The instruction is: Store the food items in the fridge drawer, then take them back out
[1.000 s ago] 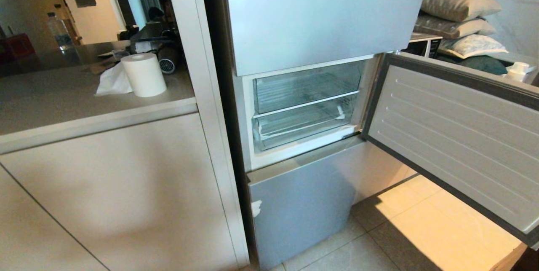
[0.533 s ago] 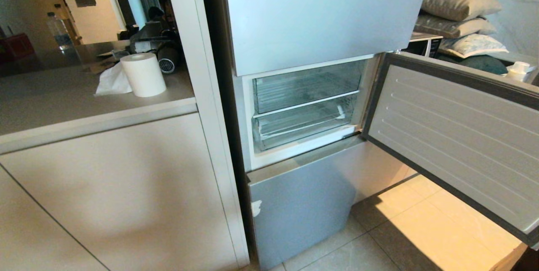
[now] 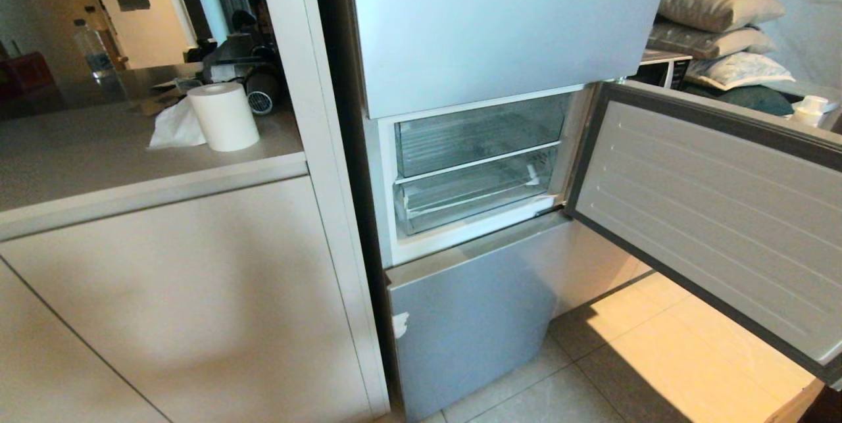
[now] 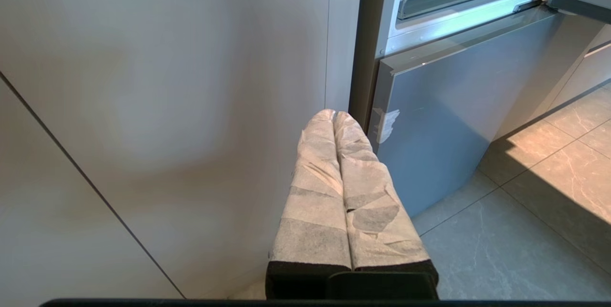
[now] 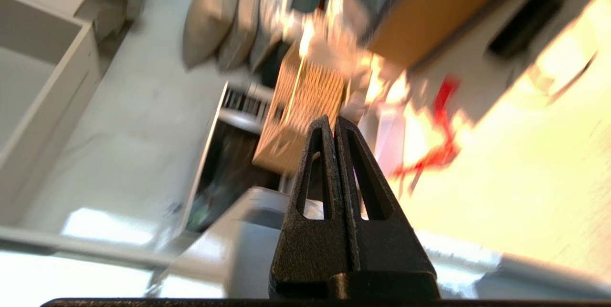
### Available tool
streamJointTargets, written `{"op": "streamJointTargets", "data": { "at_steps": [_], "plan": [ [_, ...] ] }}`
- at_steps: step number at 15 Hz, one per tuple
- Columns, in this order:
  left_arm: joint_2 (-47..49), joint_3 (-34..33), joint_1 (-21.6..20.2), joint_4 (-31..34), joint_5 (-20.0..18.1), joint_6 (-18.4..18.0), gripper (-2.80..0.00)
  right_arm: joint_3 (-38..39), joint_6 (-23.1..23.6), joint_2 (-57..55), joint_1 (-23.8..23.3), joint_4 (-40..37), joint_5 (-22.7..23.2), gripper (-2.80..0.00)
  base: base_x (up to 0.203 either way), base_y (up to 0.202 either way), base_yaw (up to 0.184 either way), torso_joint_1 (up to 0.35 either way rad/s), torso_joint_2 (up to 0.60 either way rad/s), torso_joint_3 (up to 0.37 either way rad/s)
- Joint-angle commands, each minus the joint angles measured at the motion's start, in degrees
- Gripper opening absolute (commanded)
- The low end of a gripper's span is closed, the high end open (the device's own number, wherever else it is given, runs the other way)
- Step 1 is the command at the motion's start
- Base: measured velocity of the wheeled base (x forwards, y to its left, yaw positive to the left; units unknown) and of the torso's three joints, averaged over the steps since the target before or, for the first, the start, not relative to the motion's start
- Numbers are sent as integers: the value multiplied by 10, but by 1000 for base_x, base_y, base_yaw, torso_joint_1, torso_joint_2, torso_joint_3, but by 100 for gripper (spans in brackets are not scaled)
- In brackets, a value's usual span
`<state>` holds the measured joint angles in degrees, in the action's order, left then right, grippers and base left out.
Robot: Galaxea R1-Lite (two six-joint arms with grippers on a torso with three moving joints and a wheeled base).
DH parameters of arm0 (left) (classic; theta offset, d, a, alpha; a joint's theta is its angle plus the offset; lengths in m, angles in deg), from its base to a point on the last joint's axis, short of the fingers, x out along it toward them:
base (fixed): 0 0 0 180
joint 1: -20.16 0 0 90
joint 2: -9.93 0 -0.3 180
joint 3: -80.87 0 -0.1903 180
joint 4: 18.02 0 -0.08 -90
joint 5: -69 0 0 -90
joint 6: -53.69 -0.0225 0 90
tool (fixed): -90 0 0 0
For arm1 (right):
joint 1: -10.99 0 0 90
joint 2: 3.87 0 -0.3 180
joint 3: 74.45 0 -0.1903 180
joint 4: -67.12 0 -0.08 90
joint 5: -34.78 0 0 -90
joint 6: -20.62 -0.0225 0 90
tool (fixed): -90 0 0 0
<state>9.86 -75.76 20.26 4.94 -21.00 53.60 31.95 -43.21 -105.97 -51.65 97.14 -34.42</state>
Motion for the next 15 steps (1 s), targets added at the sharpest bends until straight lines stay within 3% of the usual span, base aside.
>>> {"op": "streamJointTargets", "data": {
  "at_steps": [1,6,10,12,15],
  "plan": [
    [0,-1,0,0,0,0,-280,-16,-29,-53,-4,-1,45,-280,0,0,0,0,0,0],
    [0,-1,0,0,0,0,-280,-67,-70,-113,-3,-3,125,-280,0,0,0,0,0,0],
    [0,-1,0,0,0,0,-280,-63,-100,-117,-1,-35,235,-280,0,0,0,0,0,0],
    [0,-1,0,0,0,0,-280,-43,-103,-88,-2,-67,297,-280,0,0,0,0,0,0],
    [0,-1,0,0,0,0,-280,23,-101,-6,-6,-82,340,-280,0,0,0,0,0,0]
  ]
}}
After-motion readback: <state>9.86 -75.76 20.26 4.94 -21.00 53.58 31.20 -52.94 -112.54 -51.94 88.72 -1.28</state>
